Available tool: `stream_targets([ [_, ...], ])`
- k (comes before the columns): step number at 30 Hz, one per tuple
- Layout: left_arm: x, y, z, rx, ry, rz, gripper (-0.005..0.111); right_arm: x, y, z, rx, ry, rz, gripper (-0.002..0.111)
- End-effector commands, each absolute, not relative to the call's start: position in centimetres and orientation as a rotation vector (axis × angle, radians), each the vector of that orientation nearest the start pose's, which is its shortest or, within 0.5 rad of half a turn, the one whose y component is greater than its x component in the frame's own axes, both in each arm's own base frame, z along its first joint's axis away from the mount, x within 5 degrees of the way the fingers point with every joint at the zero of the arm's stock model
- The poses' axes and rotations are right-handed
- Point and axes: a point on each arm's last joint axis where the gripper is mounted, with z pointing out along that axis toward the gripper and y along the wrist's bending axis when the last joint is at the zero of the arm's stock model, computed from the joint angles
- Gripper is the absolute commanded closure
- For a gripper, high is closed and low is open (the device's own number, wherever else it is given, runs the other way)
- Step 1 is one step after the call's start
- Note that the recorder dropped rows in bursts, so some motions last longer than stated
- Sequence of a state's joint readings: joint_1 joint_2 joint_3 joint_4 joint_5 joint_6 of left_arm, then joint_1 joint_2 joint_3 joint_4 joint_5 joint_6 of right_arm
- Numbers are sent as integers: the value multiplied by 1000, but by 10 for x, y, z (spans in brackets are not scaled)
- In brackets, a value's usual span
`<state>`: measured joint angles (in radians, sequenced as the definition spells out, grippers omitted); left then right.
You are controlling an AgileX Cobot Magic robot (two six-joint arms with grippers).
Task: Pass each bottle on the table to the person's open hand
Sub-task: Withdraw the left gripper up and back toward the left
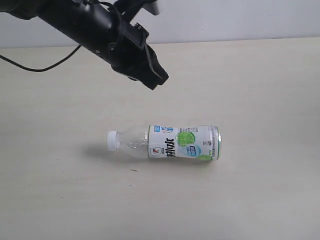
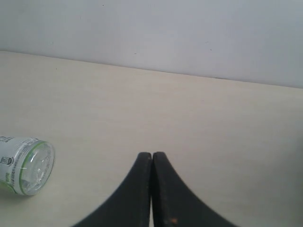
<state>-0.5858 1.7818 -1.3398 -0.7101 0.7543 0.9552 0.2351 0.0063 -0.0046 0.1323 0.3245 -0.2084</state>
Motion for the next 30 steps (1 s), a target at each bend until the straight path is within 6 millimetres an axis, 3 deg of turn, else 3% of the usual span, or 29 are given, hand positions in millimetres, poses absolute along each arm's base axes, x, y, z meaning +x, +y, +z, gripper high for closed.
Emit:
stream_targets([
  [1, 300, -215, 273, 1209, 2046, -775, 107, 52, 16, 185, -313, 1768, 140, 108],
  [7, 299, -160, 291, 970, 1897, -828, 107, 52, 16, 185, -313, 1768, 140, 108],
  [13, 285, -112, 302, 794, 1773, -827, 107, 52, 16, 185, -313, 1768, 140, 108],
  [18, 267, -93, 312, 846, 1702, -798, 107, 52, 16, 185, -313, 1768, 140, 108],
  [30, 235, -50, 327, 717, 1683, -632, 107, 52, 16, 185, -313, 1768, 140, 108],
])
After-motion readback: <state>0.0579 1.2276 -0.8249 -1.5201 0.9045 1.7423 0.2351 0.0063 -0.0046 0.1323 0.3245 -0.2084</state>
